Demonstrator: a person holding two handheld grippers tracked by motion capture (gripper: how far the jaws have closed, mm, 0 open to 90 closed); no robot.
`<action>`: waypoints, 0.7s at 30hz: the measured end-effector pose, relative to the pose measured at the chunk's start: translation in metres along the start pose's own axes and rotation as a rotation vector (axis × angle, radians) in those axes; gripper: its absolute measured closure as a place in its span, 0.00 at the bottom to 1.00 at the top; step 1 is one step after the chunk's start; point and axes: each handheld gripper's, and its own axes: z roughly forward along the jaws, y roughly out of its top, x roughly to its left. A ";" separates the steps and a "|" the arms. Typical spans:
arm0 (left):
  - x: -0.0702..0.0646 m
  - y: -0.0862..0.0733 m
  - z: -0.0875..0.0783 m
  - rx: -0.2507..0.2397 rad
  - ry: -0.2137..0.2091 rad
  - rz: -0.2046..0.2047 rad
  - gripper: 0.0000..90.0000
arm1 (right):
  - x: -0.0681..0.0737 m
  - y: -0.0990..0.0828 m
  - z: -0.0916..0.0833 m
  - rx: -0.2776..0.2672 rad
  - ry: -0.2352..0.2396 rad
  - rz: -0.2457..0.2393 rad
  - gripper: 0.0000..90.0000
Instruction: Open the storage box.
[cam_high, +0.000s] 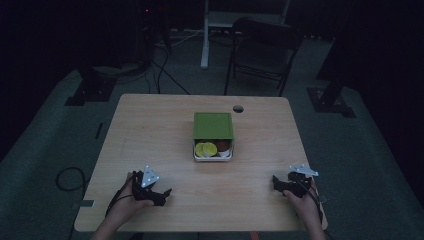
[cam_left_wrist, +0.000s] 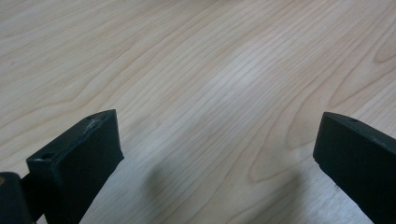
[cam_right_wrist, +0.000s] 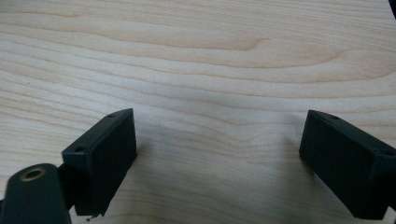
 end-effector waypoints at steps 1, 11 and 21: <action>-0.001 0.001 0.001 -0.004 -0.002 0.005 0.01 | 0.000 0.000 0.000 0.000 0.000 0.000 0.12; -0.014 0.019 0.007 -0.049 0.001 0.089 0.01 | 0.000 0.000 0.000 0.000 0.000 0.000 0.12; -0.028 0.034 0.015 -0.075 0.000 0.160 0.01 | 0.000 0.000 0.000 0.000 0.000 0.000 0.12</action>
